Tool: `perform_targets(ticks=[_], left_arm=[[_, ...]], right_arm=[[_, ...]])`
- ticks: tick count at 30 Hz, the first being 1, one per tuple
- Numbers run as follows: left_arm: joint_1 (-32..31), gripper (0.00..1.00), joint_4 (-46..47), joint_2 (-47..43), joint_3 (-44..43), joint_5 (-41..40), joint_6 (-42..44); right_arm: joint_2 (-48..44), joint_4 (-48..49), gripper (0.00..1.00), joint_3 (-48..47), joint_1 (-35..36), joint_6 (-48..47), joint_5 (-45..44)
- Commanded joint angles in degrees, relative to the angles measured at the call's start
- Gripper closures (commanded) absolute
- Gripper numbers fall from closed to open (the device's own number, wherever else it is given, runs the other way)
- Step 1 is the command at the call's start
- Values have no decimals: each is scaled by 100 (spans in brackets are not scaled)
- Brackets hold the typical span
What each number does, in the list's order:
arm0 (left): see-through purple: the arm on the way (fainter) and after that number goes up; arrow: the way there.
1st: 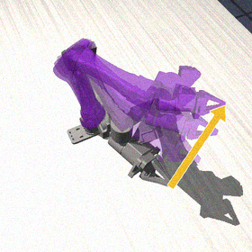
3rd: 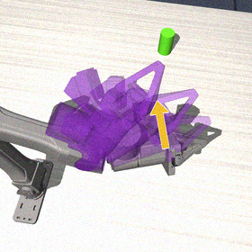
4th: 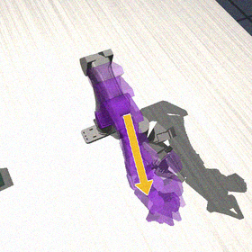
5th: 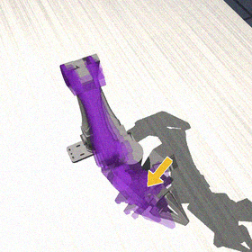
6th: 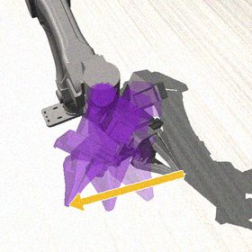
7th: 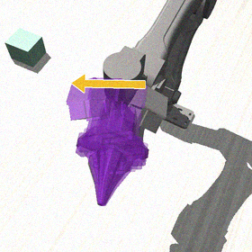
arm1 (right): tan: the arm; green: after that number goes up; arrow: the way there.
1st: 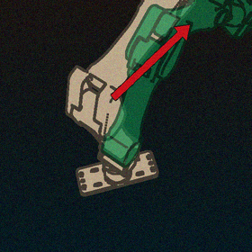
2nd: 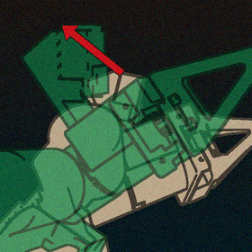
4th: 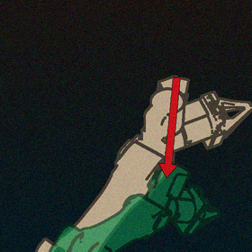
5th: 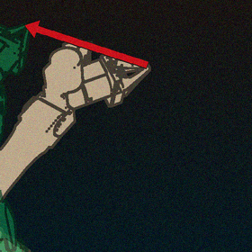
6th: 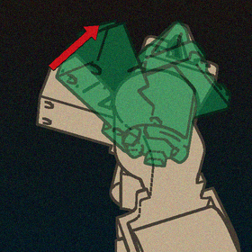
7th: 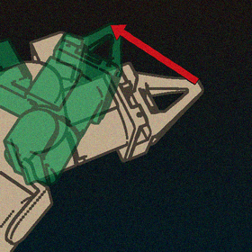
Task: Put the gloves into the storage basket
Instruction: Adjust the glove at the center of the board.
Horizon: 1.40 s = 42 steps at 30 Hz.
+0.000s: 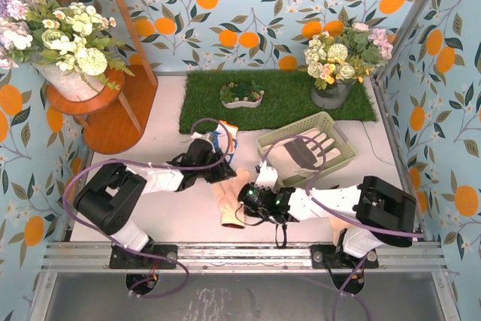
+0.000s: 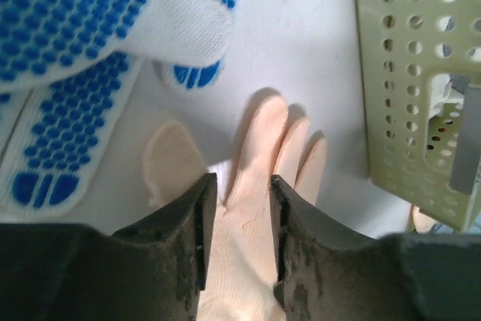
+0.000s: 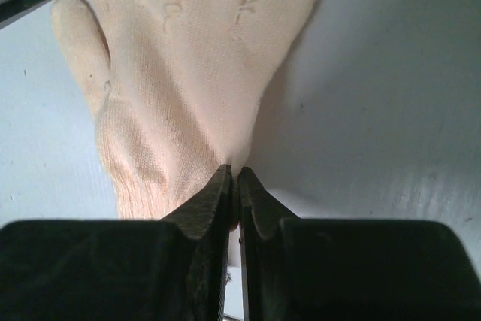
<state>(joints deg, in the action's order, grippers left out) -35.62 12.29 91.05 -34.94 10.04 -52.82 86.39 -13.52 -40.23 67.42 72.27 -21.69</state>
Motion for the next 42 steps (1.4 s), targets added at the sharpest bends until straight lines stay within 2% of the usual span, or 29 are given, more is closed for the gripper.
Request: perform_targets(ticks=[1, 3, 7, 10, 14, 16, 20, 23, 26, 29, 31, 34, 38, 42], left_arm=[[72, 53, 112, 86, -436, -116, 601], [75, 38, -234, -111, -562, -274, 675], [84, 25, -783, -1173, -515, -575, 744], [91, 15, -1527, -1916, -595, -863, 955], [101, 6, -2476, -2426, -672, -1131, 978], [98, 6, -2582, -2632, -529, -1021, 789], [101, 5, -2398, -2977, -62, -743, 447], [102, 5, -2377, -3051, 59, -672, 465], [106, 3, -2710, -3124, -357, -884, 862], [220, 2, -3079, -3143, -913, -1247, 1443], [448, 3, -3328, -3064, -1277, -1354, 1856], [883, 3, -3471, -2872, -1657, -1343, 2390], [1500, 3, -3090, -2670, -1706, -1072, 3053], [2180, 3, -2927, -2478, -1689, -703, 3137]], right_arm=[[-45, -289, 97, -25, 388, 1234, -1022], [-22, -353, 98, -2, 579, 1630, -1266], [-93, -444, 98, 61, 995, 2354, -1813], [-86, -559, 98, 58, 1153, 2703, -2039], [88, -227, 94, 111, 1247, 2693, -2001], [124, -103, 89, 139, 1247, 2598, -1920], [-127, -170, 59, 187, 1248, 2283, -1978], [-600, -338, 42, 179, 1254, 1686, -2103], [-1143, -934, 35, -132, 1274, 896, -2266], [-1801, -1993, 31, -548, 1227, 128, -2489], [-2162, -2646, 30, -858, 922, -440, -2445], [-2579, -3291, 30, -1211, -42, -1394, -2023], [-2913, -3766, 30, -1504, -1775, -2266, -1553], [-3048, -3875, 30, -1555, -3625, -2880, -706]])
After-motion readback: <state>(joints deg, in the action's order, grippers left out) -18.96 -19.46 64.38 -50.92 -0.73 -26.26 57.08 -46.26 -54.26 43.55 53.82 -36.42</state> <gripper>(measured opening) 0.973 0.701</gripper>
